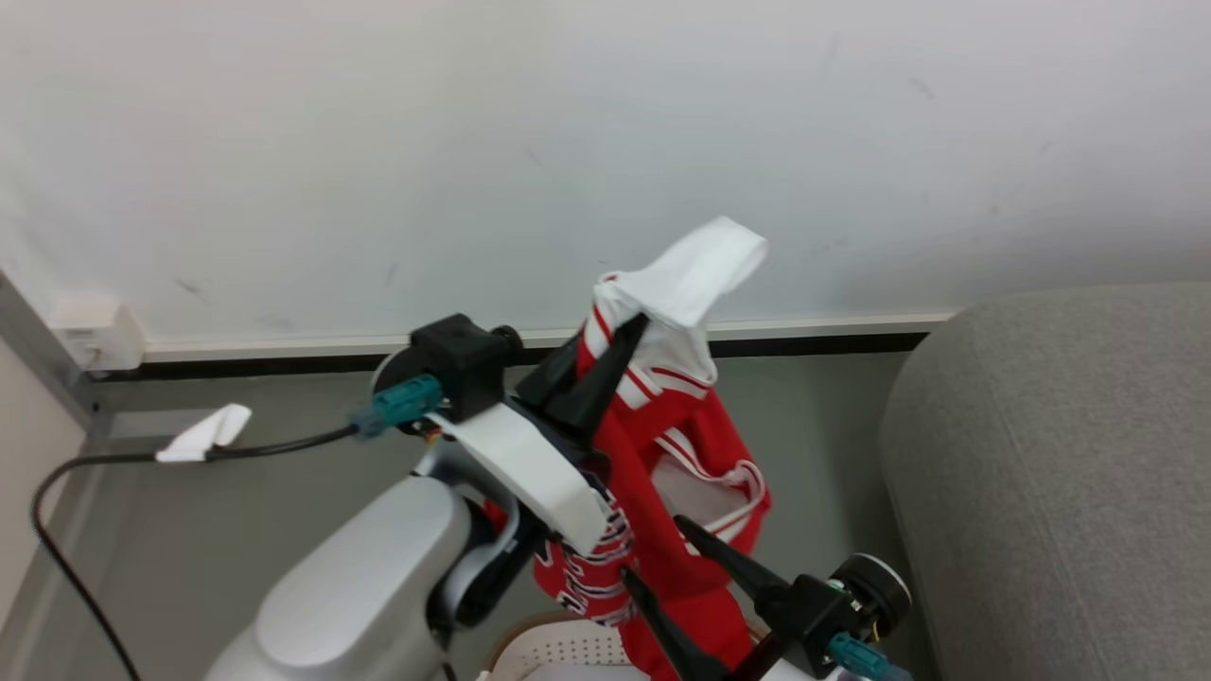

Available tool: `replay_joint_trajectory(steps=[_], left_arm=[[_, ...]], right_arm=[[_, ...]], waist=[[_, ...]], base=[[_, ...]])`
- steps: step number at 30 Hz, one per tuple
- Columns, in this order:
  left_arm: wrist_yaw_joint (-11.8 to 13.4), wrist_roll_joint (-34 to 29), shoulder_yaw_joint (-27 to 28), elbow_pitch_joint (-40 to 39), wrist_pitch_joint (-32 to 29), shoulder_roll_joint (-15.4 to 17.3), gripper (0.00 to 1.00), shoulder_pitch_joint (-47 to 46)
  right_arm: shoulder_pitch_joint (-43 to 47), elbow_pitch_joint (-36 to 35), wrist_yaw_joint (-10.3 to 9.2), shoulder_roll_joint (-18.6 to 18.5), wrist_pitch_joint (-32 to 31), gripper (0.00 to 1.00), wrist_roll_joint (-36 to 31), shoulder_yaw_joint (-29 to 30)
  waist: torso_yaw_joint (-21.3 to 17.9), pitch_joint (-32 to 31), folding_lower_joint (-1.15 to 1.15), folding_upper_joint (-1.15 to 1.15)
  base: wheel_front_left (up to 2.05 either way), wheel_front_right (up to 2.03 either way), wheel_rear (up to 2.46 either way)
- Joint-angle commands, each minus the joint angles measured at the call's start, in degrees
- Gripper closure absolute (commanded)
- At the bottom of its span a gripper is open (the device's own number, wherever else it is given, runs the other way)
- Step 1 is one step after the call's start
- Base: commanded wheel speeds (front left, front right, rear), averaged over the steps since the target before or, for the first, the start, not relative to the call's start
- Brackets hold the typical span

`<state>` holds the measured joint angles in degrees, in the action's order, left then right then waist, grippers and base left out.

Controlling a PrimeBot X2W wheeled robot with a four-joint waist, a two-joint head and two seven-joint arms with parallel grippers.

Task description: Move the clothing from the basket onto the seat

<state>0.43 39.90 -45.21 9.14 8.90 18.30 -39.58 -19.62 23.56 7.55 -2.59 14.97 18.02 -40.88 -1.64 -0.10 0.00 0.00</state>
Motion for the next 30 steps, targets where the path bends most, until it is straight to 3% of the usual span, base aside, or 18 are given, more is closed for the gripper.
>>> replay_joint_trajectory(steps=[1,13,14,15,23,30], left_arm=[[-0.31,-0.71,-0.39,0.28,0.04,-0.6,1.0,-0.5],[-1.9,-0.2,-5.87,-1.15,-1.74,-6.25,1.0,0.24],[-1.86,-0.14,-6.13,-1.37,-1.93,-6.4,1.0,0.34],[-1.9,-0.04,-6.26,-1.53,-2.11,-6.51,1.0,0.45],[-1.23,0.47,-5.91,-1.27,-1.93,-5.37,1.0,1.25],[-0.57,1.42,-4.47,0.16,-0.85,-3.85,1.0,2.17]], right_arm=[[-1.13,1.78,-0.12,-0.34,0.1,0.0,1.16,-1.01],[-6.36,13.55,-0.12,-0.32,0.11,0.0,10.19,-9.83],[-6.68,14.14,-0.12,-0.32,0.1,0.55,11.06,-10.44],[-7.01,14.47,-0.12,-0.32,0.11,1.0,12.17,-10.74],[-7.3,14.33,-0.12,-0.32,0.13,1.0,13.66,-9.91],[-4.77,11.91,-0.12,-0.32,0.14,1.0,11.96,-4.93]], waist=[[1.24,-0.42,0.0,0.0],[7.67,-1.99,0.0,0.0],[8.0,-2.1,0.0,0.0],[8.33,-2.2,0.0,0.0],[8.82,-2.4,0.0,0.0],[7.65,-2.27,0.0,0.0]], base=[[0.0,0.0,0.0],[0.0,0.0,0.0],[0.0,0.0,0.0],[0.0,0.0,0.0],[0.0,0.0,0.0],[0.0,0.0,0.0]])
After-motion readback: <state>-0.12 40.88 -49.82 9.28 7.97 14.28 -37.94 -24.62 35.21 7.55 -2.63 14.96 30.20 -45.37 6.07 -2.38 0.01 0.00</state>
